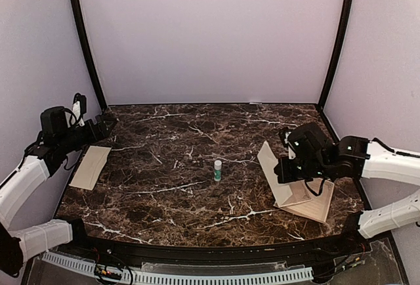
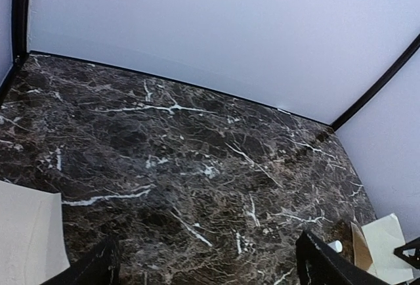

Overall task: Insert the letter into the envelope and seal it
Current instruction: Pick up the letter from the center of the board, then fold the letter.

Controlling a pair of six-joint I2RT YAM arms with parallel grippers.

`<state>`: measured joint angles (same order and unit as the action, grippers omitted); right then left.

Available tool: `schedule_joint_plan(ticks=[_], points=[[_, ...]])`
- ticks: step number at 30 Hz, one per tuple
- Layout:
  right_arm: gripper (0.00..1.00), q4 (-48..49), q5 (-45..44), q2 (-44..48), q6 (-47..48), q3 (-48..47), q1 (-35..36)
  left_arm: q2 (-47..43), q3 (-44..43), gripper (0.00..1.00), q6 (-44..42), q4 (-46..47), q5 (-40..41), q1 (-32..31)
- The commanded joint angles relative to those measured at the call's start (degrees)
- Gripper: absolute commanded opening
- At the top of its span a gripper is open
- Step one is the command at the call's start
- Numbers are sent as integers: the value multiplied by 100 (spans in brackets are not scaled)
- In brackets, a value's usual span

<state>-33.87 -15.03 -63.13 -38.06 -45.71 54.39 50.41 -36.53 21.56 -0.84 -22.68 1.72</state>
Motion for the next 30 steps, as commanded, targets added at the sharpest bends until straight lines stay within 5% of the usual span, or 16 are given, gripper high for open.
schedule_joint_plan(ticks=[1,12,17,30], points=[[0,94,-323,437,-112,-630,1,-363,-189,91,800,-318,-229,-584],[0,1655,-17,1476,-74,-684,0,-726,-560,91,2548,-441,-477,-2033],[0,2331,372,1695,3,-603,-2,-540,-751,91,3075,297,-428,-2674],[0,2882,805,1519,14,-600,-6,1225,-1509,91,3248,1692,184,-4914]])
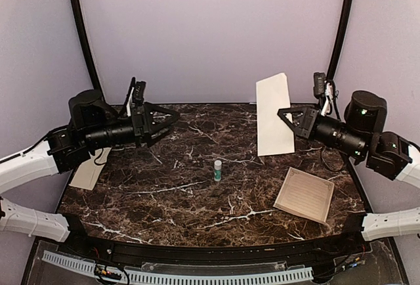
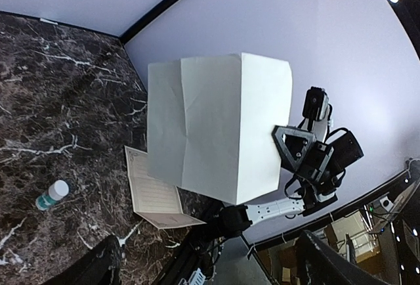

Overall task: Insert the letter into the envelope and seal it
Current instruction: Fold the letter.

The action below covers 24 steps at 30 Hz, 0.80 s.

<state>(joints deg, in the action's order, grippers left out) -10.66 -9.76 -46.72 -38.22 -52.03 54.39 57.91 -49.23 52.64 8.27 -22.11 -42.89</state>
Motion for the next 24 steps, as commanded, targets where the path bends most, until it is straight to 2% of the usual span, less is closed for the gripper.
schedule_joint_plan(ticks=[1,6,11,17,18,24], points=[[0,602,335,-163,17,27,-3,755,-391,91,145,893,68,-599],[0,882,742,-348,5,-26,0,1641,-943,91,248,1429,-266,-1006],[0,1160,1238,-484,53,-57,0,1909,-1057,91,404,1905,-300,-1084],[0,1278,1767,-631,154,-162,1,2036,-1037,74,578,2221,-356,-1144],[0,1288,1794,-651,164,-164,-1,2061,-1041,68,578,2222,-356,-1156],[0,1481,2025,-727,95,-113,-1,2238,-1147,54,624,2252,-451,-1209]])
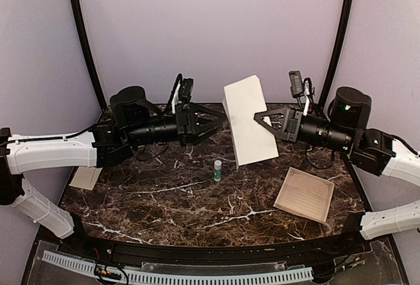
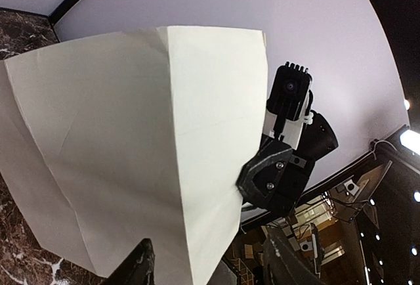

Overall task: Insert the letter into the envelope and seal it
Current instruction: Fold the letter.

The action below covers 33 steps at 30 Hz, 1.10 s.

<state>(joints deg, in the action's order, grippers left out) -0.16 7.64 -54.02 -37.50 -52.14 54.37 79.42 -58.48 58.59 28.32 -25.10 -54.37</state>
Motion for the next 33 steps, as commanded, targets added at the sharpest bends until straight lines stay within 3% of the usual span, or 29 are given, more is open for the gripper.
schedule_joint_plan(ticks=[1,19,33], points=[[0,472,325,-10,14,-89,-1,103,-228,52,30,242,-161,-68],[0,460,582,-468,-104,-291,3,426,-389,48,141,400,-205,-120],[0,334,313,-438,-344,-194,-1,207,-217,27,153,551,-70,-118]])
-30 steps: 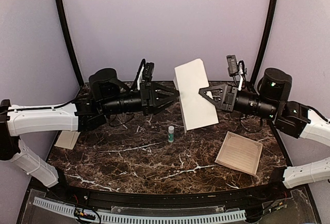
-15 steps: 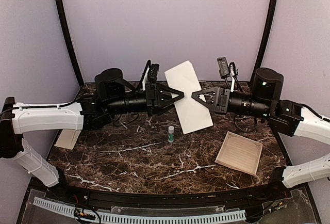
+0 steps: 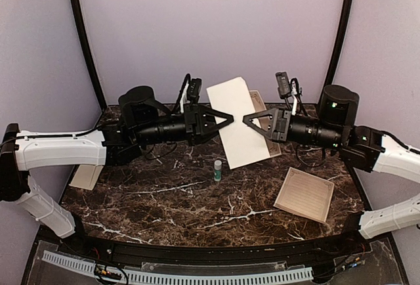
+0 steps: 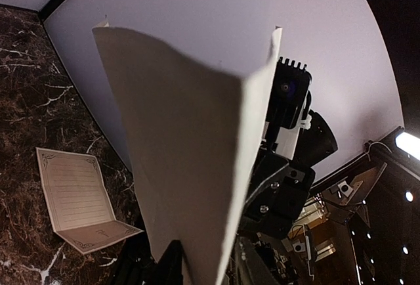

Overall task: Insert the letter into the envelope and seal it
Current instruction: Fold the letter.

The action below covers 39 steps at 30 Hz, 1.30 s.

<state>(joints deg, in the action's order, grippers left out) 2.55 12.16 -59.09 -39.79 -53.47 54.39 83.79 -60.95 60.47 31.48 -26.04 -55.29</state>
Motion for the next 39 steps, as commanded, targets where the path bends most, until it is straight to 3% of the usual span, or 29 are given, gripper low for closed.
schedule_joint_plan(ticks=[1,9,15,17,22,27,34,39], points=[[0,50,-167,69,-135,-52,1,-242,35,26,-35,234,32,-30],[0,-44,-337,122,-202,-5,-1,-240,-31,16,-163,50,-16,-30],[0,-131,-425,142,-235,50,1,-259,-57,0,-362,-111,-97,-39],[11,-182,-466,173,-248,60,-2,-278,-48,0,-431,-203,-115,-35],[56,-811,-825,441,-54,-73,-8,-387,17,0,-903,-736,-116,-35],[87,-1305,-907,758,317,-264,-20,-459,73,0,-1706,-1511,-525,-45],[94,-2312,-182,217,1139,-1194,-25,-393,86,0,-2767,-2423,-1247,-342],[96,-2838,696,-294,1707,-1668,-25,-391,138,0,-2937,-2402,-1607,-559]])
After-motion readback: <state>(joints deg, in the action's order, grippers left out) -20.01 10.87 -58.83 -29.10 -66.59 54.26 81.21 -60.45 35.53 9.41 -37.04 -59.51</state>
